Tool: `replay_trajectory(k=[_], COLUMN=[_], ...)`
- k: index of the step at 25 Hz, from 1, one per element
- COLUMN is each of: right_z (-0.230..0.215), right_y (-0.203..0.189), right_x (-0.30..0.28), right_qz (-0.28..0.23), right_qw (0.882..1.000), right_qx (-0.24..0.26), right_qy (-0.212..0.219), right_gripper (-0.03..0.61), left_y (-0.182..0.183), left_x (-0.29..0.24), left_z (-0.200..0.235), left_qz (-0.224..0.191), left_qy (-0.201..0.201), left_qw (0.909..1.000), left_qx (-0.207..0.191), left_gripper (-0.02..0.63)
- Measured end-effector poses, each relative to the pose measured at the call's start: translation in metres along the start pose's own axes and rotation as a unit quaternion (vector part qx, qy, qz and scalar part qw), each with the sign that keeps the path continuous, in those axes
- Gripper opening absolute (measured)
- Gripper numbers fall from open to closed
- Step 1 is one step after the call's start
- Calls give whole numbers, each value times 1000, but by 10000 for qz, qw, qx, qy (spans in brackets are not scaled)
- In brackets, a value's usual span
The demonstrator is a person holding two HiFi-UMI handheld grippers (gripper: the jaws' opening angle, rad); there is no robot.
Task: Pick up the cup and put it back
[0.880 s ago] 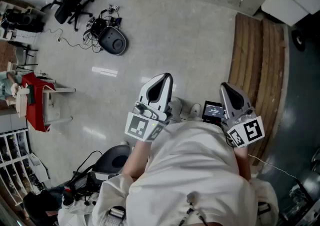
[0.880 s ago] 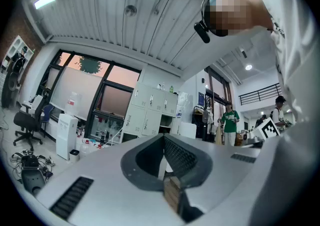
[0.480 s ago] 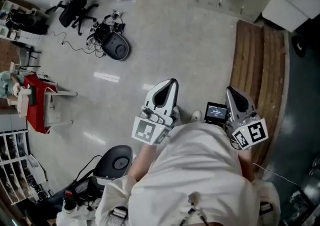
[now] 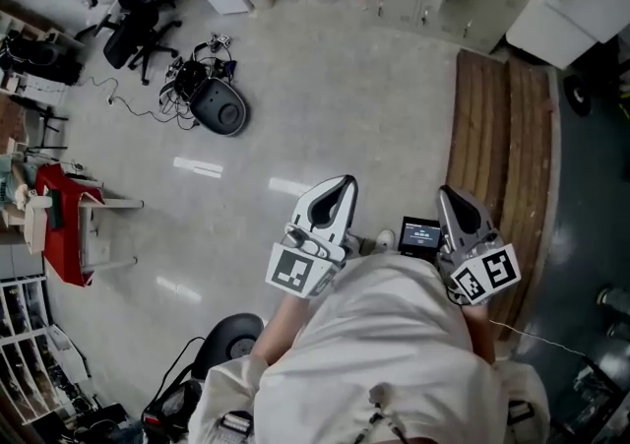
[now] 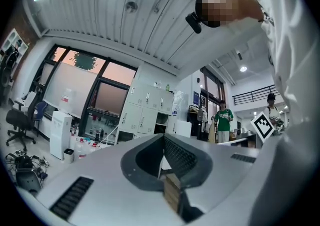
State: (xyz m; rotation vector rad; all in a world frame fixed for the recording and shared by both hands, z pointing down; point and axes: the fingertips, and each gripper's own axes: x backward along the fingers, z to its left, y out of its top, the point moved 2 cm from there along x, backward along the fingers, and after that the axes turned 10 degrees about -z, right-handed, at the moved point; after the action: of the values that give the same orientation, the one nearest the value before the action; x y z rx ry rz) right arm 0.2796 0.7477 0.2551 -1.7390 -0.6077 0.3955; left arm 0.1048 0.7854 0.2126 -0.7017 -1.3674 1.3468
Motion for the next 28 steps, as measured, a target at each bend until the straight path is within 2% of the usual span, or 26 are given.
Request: replay_trajectory(k=[2,8,13,16,22,28], right_z=[6,40,55,53,27,-28], right_y=[-1,-4,-13,-13,-11,-3], right_x=[-12,-51,-63,-69,-92,-122], right_qz=[-43,-217,-242,-204,-133,-85], right_qw=[9999,9981,9965,9956,9958,9967], right_qx=[30,193,217,248,299,308], right_qy=[-122,-552,-770,-878,-860,-750], right_gripper=[25,25,25,25,26,26], left_y=[0,10,15,11,-1,-17], left_x=[1,12,18,19,-11,-65], left_z=[13,65,93,103,116,123], left_qz=[8,12,128,212,307,326], left_qy=[-174,-526,-671,-663,-670,-633], left_qw=[9998,9986,9977,9974,9970,9973], left_qx=[-83,1,31,176,244,151], left_gripper=[8,8,8,8,8,8])
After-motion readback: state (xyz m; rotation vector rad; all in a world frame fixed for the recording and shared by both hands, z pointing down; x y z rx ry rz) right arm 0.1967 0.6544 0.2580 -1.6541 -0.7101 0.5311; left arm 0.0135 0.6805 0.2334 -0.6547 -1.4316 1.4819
